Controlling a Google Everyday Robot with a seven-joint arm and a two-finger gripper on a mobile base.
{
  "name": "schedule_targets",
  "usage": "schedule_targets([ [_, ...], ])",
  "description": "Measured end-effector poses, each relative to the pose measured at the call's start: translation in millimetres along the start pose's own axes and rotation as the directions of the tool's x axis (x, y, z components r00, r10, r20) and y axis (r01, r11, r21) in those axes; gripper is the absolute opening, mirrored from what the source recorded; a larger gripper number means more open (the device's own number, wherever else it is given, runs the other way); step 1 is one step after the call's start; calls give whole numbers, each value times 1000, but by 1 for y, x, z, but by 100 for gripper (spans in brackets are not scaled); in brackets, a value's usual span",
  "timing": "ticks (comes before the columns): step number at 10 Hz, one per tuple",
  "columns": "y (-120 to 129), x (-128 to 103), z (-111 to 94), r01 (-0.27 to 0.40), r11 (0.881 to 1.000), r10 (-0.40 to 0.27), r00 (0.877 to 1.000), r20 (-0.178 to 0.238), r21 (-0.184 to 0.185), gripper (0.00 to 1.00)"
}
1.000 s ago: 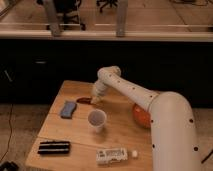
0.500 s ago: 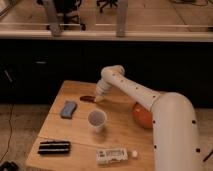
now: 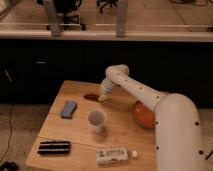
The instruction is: Drag the pepper across the table
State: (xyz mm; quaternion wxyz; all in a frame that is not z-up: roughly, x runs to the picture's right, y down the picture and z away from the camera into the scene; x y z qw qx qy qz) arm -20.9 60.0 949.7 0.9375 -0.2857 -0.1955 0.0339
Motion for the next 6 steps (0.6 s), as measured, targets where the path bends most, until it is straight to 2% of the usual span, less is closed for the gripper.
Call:
schedule_targets([
  [6, -4, 21, -15, -18, 999, 19, 1000, -15, 35, 0],
])
